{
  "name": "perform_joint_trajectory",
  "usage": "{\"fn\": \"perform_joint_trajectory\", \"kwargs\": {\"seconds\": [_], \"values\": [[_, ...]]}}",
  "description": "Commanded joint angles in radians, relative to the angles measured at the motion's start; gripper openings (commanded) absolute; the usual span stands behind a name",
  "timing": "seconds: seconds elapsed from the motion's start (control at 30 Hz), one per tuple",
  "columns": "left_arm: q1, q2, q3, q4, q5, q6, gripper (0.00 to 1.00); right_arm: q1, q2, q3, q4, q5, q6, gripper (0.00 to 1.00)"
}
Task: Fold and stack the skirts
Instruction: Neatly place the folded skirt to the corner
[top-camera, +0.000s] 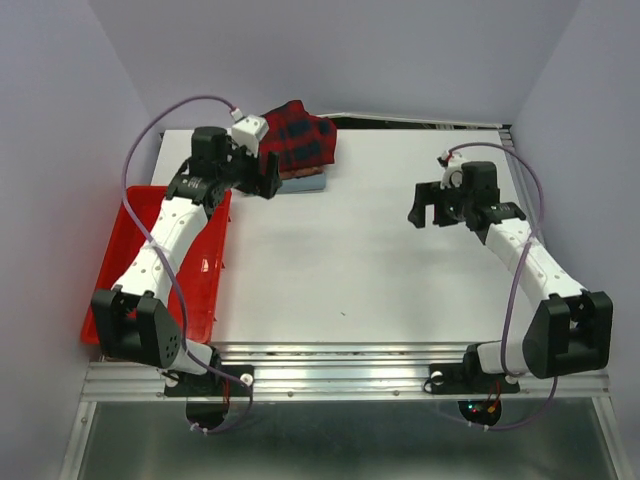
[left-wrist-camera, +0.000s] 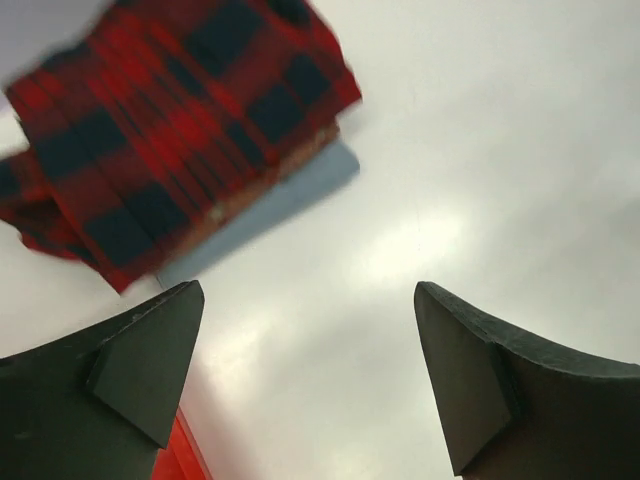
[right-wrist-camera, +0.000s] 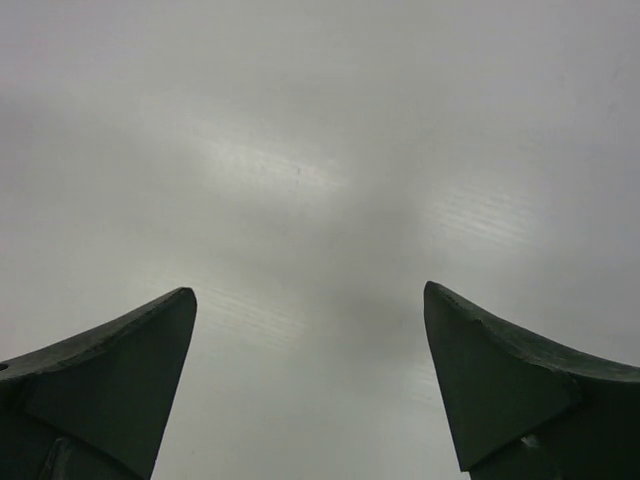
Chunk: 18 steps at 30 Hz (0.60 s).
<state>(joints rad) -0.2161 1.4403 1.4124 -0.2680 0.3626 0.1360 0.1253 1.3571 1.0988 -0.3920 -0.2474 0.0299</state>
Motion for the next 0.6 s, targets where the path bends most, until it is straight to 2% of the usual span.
{"fn": "perform_joint_trajectory", "kwargs": {"seconds": [0.0, 0.03, 0.2, 0.37, 0.57], "values": [[-0.002, -0.133, -0.143, -0.053, 0.041, 0.096, 0.99, -0.006, -0.111, -0.097, -0.024, -0.111, -0.062, 1.00], [-0.002, -0.176, -0.218, -0.045, 0.024, 0.108, 0.99, -0.006, -0.134, -0.132, -0.025, -0.104, -0.070, 1.00], [-0.002, -0.288, -0.392, 0.010, -0.019, 0.119, 0.99, -0.006, -0.197, -0.239, 0.001, -0.047, -0.068, 1.00], [-0.003, -0.304, -0.446, 0.035, -0.011, 0.087, 0.99, -0.006, -0.275, -0.323, 0.033, -0.047, -0.058, 1.00], [-0.003, -0.323, -0.441, 0.041, -0.022, 0.085, 0.99, -0.006, -0.317, -0.324, 0.008, -0.062, -0.054, 1.00]]}}
